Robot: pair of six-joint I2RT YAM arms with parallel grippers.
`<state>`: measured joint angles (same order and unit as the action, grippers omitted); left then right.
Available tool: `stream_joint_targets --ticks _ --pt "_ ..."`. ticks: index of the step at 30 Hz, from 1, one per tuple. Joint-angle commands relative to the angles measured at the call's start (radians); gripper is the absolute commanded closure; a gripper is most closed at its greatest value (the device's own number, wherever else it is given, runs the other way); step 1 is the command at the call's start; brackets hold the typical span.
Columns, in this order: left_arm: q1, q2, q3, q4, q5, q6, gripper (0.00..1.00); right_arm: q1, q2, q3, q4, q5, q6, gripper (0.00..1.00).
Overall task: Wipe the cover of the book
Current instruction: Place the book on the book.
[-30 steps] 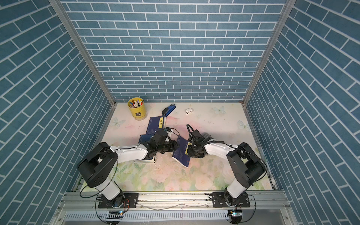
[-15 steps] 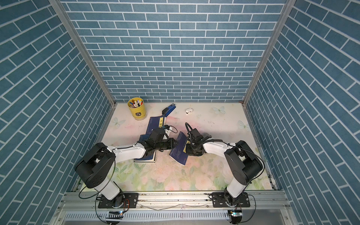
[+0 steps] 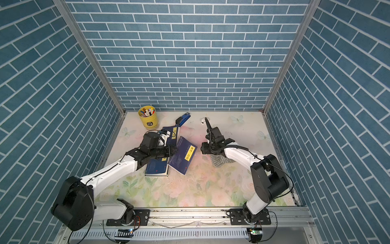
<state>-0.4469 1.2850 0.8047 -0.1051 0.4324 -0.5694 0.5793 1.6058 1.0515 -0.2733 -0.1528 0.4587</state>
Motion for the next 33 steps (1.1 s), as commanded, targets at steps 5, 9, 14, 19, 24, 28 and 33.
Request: stream_joint_targets --ticks 5,9,14,19,24,28,33 --pt "0.204 -0.11 0.072 -0.197 0.122 0.106 1.0 -0.026 0.04 0.057 0.0 -0.014 -0.074 0.4" --pt "0.317 -0.148 0.085 -0.247 0.209 0.13 1.0 -0.029 0.071 0.082 0.005 -0.041 -0.078 0.39" --pt "0.418 -0.146 0.083 -0.298 0.231 0.163 1.0 -0.032 0.09 0.098 0.0 -0.05 -0.086 0.39" --pt "0.447 -0.087 0.044 -0.278 0.199 0.175 1.0 -0.033 0.108 0.098 0.008 -0.061 -0.089 0.38" --pt "0.447 -0.014 0.022 -0.267 0.162 0.192 1.0 -0.036 0.115 0.097 0.006 -0.067 -0.095 0.38" --pt "0.447 0.006 -0.005 -0.258 0.131 0.189 1.0 -0.039 0.115 0.093 0.004 -0.061 -0.098 0.38" --pt "0.447 0.015 -0.041 -0.232 0.087 0.169 1.0 -0.042 0.121 0.094 0.005 -0.06 -0.1 0.38"
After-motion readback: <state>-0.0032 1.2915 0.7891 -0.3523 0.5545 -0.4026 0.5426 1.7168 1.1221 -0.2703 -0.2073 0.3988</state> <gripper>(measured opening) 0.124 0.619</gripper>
